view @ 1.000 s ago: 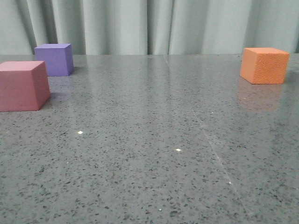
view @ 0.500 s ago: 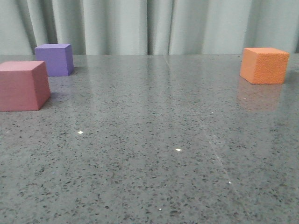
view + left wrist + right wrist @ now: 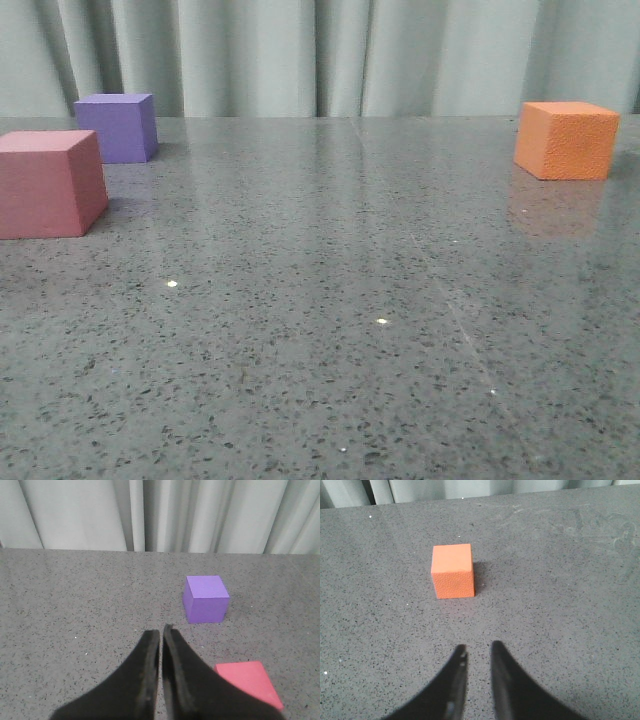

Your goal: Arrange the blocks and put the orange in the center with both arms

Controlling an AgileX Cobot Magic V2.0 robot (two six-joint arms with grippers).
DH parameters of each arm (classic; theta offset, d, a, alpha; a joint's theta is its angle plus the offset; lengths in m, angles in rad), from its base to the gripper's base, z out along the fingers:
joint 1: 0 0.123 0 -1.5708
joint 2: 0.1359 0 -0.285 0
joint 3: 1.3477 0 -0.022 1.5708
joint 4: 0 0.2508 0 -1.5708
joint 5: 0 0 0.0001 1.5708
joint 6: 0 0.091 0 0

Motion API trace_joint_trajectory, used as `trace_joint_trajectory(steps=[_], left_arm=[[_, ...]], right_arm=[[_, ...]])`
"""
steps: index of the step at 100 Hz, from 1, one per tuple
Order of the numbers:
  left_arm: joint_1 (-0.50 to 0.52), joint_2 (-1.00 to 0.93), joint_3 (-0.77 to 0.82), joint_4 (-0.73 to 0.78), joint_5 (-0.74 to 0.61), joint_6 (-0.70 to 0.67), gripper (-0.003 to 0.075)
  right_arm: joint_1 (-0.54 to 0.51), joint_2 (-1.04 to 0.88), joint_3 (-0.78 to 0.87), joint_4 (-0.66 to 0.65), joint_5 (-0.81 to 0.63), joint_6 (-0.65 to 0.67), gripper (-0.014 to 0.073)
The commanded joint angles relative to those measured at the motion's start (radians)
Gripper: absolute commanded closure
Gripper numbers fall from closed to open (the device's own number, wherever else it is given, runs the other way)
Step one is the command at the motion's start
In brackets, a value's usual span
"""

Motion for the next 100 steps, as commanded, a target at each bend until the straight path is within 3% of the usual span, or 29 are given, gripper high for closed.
trace_joint_trajectory(steps=[1, 15, 23, 28, 42, 70, 100], left_arm=[[-0.004, 0.008, -0.038, -0.023, -0.064, -0.001, 0.0552], [-0.004, 0.008, -0.038, -0.026, -0.075, -0.001, 0.0246], [-0.004, 0.008, -0.038, -0.03, -0.075, -0.001, 0.0069], [-0.004, 0.008, -0.038, -0.035, -0.075, -0.001, 0.0002], [-0.004, 0.008, -0.038, -0.046, -0.076, -0.001, 0.0041], [-0.004, 0.008, -0.038, -0.049, -0.086, -0.001, 0.0041], [-0.004, 0.008, -0.038, -0.051, -0.109, -0.001, 0.0041]], right_arm=[[-0.007, 0.006, -0.037, -0.002, -0.068, -0.008, 0.0219], [-0.007, 0.006, -0.037, -0.002, -0.068, -0.008, 0.0035], [-0.007, 0.006, -0.037, -0.002, -0.066, -0.008, -0.0004], [-0.007, 0.006, -0.037, -0.001, -0.061, -0.008, 0.0], [-0.007, 0.006, -0.037, 0.008, -0.061, -0.008, 0.0], [-0.007, 0.011, -0.045, 0.028, -0.083, -0.008, 0.0], [-0.006, 0.273, -0.266, 0.075, 0.074, -0.008, 0.0001]])
